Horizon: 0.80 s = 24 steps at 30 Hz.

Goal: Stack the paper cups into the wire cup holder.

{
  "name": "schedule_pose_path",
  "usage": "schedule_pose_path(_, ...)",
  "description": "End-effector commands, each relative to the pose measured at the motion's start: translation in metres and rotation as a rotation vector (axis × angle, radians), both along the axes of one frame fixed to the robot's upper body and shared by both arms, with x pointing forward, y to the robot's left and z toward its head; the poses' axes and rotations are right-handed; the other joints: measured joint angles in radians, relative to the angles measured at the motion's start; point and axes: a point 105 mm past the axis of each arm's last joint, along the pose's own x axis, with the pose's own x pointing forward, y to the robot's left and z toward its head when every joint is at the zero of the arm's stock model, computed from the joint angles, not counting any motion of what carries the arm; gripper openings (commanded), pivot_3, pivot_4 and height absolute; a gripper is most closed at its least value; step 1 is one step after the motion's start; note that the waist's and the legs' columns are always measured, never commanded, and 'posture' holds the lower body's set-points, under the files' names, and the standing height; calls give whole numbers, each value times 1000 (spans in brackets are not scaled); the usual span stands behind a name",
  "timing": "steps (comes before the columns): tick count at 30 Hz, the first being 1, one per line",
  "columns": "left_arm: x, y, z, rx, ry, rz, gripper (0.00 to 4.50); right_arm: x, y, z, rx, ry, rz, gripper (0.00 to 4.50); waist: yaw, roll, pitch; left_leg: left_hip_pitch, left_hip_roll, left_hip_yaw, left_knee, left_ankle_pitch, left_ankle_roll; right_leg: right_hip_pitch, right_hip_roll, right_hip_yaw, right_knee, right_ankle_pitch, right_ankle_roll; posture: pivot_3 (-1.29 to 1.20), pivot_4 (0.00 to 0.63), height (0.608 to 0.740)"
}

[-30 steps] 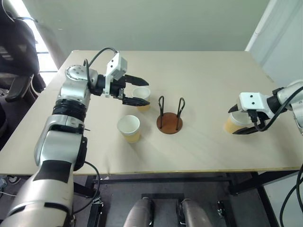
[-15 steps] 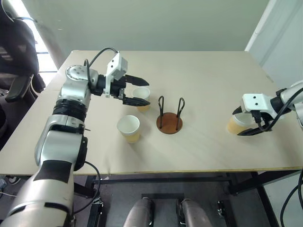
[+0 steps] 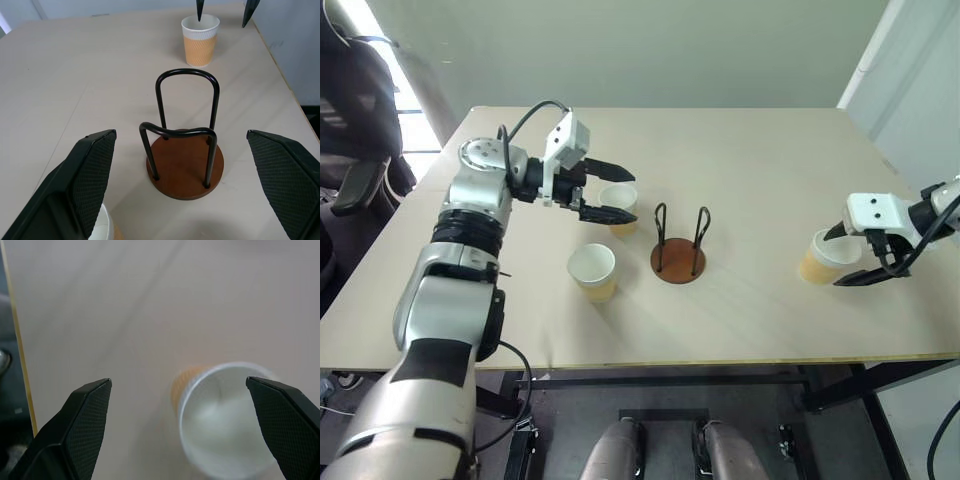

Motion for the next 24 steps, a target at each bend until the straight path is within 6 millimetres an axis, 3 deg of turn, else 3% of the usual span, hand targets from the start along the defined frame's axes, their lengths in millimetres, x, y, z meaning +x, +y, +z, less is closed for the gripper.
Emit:
schedule_pose_path(1, -5, -3, 19, -8, -56, -53, 4500, 1, -9, 2, -54, -34, 1, 4445, 0, 0, 0, 0, 0, 0, 0, 0, 0, 0, 0, 0, 0, 0, 0, 0, 150, 740)
schedule_pose_path(8, -5, -3, 20, -8, -63, -53, 4500, 10, -10, -7, -124, -56, 27, 4445, -1, 0, 0, 0, 0, 0, 0, 0, 0, 0, 0, 0, 0, 1, 2, 0, 150, 740)
schedule_pose_path(12, -5, -4, 20, -7, -64, -55, 4500, 17, -6, -8, -148, -66, 48, 3171, -3, 0, 0, 0, 0, 0, 0, 0, 0, 0, 0, 0, 0, 3, 5, 0, 150, 740)
schedule_pose_path(20, -4, -5, 17, 12, -74, -56, 4500, 23, 4, -4, -179, -66, 113, 120, -1, 0, 0, 0, 0, 0, 0, -1, 1, 0, 0, 0, 0, 3, 4, 0, 150, 740)
schedule_pose_path(24, -3, -2, 13, 26, -85, -50, 4500, 21, 12, -1, -172, -57, 144, 26, -1, 0, 0, 0, 0, 0, 0, -1, 1, 0, 0, 0, 0, 3, 4, 0, 150, 740)
